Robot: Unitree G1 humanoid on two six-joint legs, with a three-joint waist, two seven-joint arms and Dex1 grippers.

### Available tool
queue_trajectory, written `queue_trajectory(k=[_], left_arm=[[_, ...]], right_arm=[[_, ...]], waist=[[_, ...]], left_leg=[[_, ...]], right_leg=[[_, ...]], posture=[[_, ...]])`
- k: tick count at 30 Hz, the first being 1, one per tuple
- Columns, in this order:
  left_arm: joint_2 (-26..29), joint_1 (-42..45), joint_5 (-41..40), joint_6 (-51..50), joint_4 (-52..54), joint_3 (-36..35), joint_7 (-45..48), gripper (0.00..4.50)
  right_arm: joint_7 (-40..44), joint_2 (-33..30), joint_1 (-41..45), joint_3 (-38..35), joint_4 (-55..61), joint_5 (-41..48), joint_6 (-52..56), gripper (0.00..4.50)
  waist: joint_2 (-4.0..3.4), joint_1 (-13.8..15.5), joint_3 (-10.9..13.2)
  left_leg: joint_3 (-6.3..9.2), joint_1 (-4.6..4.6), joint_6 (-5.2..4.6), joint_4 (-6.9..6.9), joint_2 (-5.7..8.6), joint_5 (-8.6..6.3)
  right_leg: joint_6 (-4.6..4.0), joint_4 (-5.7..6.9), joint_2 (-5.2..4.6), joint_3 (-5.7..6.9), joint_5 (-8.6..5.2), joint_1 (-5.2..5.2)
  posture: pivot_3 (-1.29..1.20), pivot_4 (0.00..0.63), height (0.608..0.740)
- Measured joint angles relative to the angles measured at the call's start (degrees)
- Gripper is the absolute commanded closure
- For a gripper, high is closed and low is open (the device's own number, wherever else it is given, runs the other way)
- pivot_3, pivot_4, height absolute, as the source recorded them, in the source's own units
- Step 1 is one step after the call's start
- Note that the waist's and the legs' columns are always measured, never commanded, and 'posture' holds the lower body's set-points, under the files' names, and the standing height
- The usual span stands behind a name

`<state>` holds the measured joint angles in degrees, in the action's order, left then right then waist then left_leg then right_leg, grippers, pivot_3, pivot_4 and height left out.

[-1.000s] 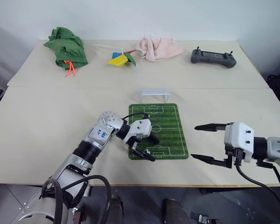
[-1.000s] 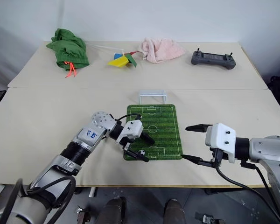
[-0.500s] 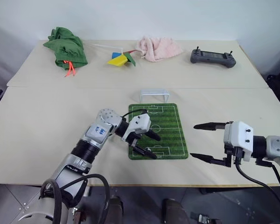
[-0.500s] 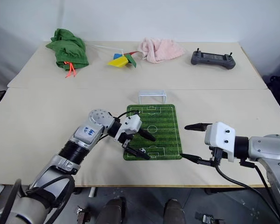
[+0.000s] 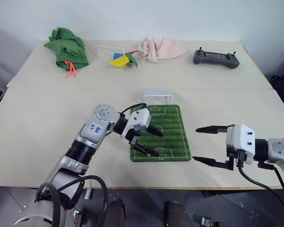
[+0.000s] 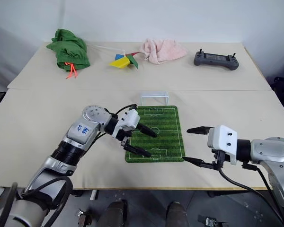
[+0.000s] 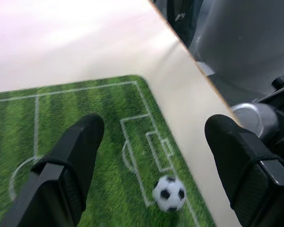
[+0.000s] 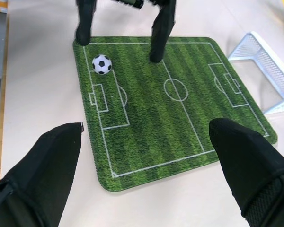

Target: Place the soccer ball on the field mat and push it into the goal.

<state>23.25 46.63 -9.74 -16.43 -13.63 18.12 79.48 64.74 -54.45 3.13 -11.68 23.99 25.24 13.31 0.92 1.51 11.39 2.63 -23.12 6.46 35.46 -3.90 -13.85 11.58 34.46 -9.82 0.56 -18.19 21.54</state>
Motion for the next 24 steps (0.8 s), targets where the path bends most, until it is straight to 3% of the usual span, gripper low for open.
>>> queue_trajectory(k=[3,6,16,24], left_arm=[[0.6,-0.11,-0.12,-0.91,1.02,-0.48,-0.9,0.71],[0.8,-0.13,-0.72,-1.44,1.99,-1.3,-1.18,1.3],[4.48,-3.09,-5.13,-6.86,10.06,-0.96,2.19,4.38],[11.58,-9.04,-6.02,-9.79,15.64,0.91,5.82,4.45]], right_arm=[[-0.05,0.4,0.14,0.03,-0.04,-0.09,-0.69,0.0],[-0.07,0.6,0.23,0.07,-0.13,-0.16,-0.88,0.0],[0.14,0.78,0.58,0.27,-1.37,-1.07,-1.11,0.0],[1.46,0.77,-0.56,1.66,-0.34,-1.67,-2.42,0.0]], waist=[[0.0,0.0,0.0],[0.0,-0.02,0.0],[0.0,-0.1,0.0],[0.0,-0.1,0.0]], left_leg=[[0.0,0.0,0.0,0.0,0.0,0.0],[0.0,0.0,0.0,-0.01,0.0,0.0],[0.0,0.0,0.0,-0.01,0.0,0.0],[0.0,0.0,0.0,-0.01,0.0,0.0]], right_leg=[[0.0,0.0,0.0,0.0,0.0,0.0],[0.0,0.0,0.0,0.0,0.0,0.0],[0.0,0.01,0.0,0.0,0.0,0.0],[0.0,0.01,0.0,-0.01,0.0,0.0]], posture=[[0.0,0.15,0.74],[0.0,0.15,0.74],[0.0,0.15,0.74],[0.0,0.15,0.74]])
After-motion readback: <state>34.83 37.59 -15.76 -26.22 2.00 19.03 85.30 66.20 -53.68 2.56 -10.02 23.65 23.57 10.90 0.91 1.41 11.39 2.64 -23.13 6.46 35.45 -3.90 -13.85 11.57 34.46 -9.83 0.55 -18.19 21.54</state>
